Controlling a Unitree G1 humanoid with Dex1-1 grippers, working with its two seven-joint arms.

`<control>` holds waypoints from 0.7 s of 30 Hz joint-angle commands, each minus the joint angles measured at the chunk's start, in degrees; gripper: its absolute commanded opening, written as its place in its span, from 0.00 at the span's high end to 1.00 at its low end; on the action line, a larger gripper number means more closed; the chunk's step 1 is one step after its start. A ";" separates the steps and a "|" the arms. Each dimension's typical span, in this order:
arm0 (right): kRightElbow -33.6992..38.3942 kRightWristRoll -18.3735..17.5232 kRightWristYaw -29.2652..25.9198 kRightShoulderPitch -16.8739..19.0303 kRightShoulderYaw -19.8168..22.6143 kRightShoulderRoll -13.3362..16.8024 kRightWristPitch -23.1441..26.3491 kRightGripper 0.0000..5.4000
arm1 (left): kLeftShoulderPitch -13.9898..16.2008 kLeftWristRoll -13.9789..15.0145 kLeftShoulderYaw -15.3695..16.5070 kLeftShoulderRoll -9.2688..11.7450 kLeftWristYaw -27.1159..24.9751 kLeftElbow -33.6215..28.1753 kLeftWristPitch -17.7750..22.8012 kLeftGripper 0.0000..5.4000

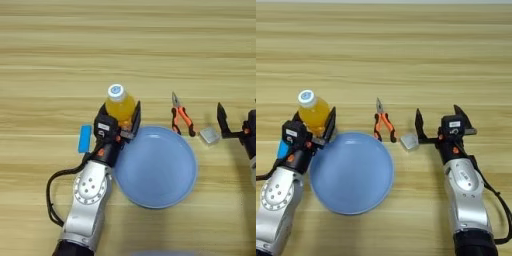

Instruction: Move the objects on the table

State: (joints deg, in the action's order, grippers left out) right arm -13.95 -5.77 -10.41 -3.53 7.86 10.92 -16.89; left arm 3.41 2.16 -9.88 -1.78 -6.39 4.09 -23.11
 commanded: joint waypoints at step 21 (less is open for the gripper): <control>-2.39 2.12 1.99 -1.58 -1.60 -2.09 0.15 0.00 | -15.89 1.32 8.04 2.39 -3.77 22.63 -1.34 0.37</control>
State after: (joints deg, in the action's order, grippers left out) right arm -16.13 -3.84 -8.97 -4.29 6.42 8.98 -16.92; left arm -10.56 3.82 -1.99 0.52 -9.63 25.52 -23.06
